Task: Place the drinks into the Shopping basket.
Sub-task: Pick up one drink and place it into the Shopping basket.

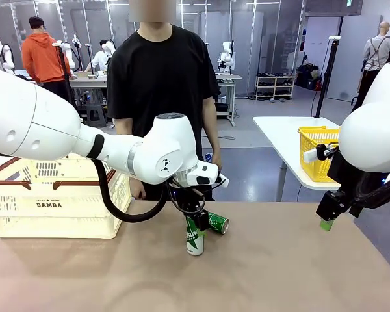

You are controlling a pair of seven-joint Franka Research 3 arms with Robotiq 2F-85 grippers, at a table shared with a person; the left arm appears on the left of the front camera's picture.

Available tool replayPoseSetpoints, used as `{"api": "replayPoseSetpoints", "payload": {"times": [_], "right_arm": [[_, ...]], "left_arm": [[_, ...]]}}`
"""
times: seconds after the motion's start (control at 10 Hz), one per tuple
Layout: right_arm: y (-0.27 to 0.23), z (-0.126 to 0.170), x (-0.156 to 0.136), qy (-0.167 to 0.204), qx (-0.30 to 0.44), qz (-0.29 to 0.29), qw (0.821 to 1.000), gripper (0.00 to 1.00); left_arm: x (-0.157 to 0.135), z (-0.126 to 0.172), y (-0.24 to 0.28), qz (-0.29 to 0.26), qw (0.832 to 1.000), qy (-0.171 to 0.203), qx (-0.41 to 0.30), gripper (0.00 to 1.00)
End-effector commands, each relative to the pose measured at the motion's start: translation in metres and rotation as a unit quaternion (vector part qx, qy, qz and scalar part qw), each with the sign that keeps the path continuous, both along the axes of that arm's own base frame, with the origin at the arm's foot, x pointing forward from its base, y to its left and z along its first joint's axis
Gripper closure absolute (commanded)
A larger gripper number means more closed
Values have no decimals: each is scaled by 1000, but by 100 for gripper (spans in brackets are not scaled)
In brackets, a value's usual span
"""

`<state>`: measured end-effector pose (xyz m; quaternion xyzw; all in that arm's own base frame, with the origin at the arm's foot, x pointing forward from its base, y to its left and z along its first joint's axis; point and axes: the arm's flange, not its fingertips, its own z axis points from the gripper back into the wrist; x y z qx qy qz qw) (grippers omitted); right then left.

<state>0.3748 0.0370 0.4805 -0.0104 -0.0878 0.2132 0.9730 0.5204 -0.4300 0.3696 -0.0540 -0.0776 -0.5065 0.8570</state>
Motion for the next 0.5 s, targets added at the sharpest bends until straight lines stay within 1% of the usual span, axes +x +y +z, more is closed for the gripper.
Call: {"api": "replayPoseSetpoints", "payload": {"times": [0.0, 0.1, 0.3, 0.4], "right_arm": [[-1, 1, 0, 1, -2, 6, 1000, 0], [-1, 1, 0, 1, -2, 6, 1000, 0], [-1, 1, 0, 1, -2, 6, 1000, 0], [-1, 1, 0, 1, -2, 6, 1000, 0]], "left_arm": [[-9, 13, 9, 4, 1000, -2, 26, 100], [-14, 24, 17, 15, 999, -8, 33, 100], [-21, 62, 44, 26, 999, -9, 26, 100], [-21, 83, 60, 43, 999, -17, 11, 100]]}}
